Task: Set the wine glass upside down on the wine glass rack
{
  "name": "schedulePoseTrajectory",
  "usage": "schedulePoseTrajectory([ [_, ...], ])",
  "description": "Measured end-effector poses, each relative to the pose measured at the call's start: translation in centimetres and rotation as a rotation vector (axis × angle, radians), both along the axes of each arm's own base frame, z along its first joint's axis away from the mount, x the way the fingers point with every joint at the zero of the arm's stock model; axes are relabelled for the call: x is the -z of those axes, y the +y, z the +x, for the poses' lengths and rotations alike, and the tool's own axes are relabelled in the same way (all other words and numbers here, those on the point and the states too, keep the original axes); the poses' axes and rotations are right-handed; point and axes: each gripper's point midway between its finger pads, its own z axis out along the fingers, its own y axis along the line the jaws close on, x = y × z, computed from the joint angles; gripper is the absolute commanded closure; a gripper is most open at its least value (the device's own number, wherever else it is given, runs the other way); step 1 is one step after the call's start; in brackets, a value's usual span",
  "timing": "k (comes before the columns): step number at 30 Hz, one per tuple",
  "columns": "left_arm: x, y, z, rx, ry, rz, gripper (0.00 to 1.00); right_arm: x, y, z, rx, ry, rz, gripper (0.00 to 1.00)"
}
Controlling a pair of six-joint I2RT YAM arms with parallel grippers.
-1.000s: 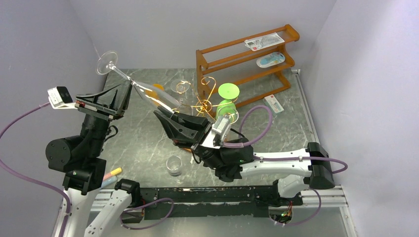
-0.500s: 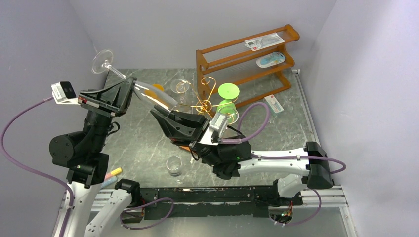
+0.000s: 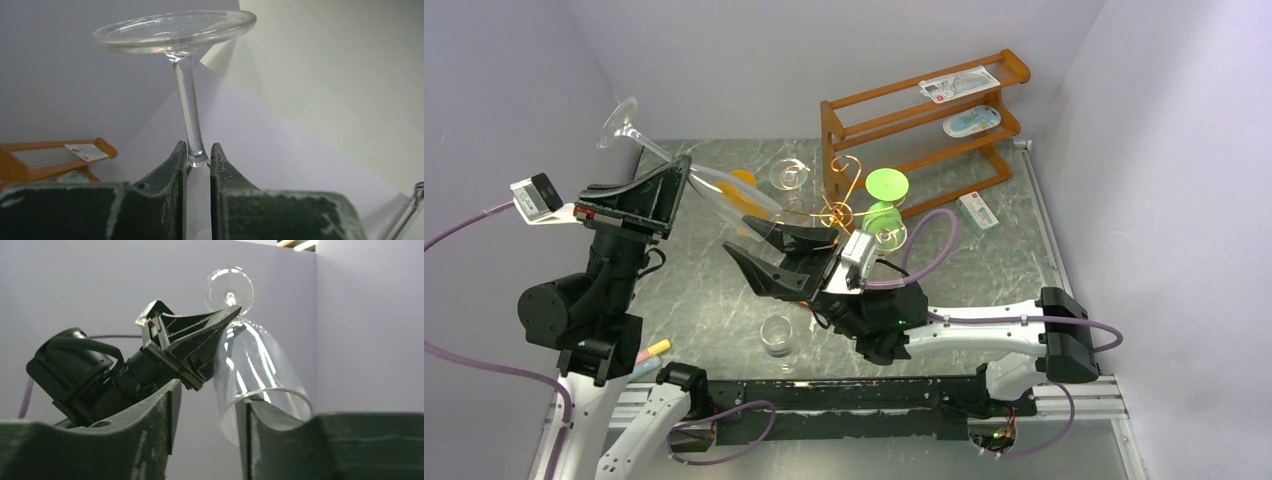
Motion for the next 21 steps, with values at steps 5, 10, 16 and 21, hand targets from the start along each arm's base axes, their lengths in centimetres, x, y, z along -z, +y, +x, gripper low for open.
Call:
schedulePoseTrajectory([
  [5, 0.6, 0.0, 0.6, -0.077, -0.023, 0.092, 0.95, 1.6, -0.4, 0.3, 0.008, 0.024, -0.029, 0.32],
  [10, 0.9, 0.3, 0.8, -0.177, -0.033, 0.219, 0.95, 2.6, -2.3, 0.9, 0.038, 0.064, -0.042, 0.28],
  [16, 1.6, 1.1, 0.8, -0.320, -0.043, 0.434, 0.95, 0.4, -6.7, 1.0, 0.056, 0.094, 0.035, 0.27],
  [21, 3.4, 1.5, 1.1, -0.400, -0.029, 0.644, 0.95, -1.4, -10.1, 1.1, 0.069, 0.121, 0.091, 0.27],
])
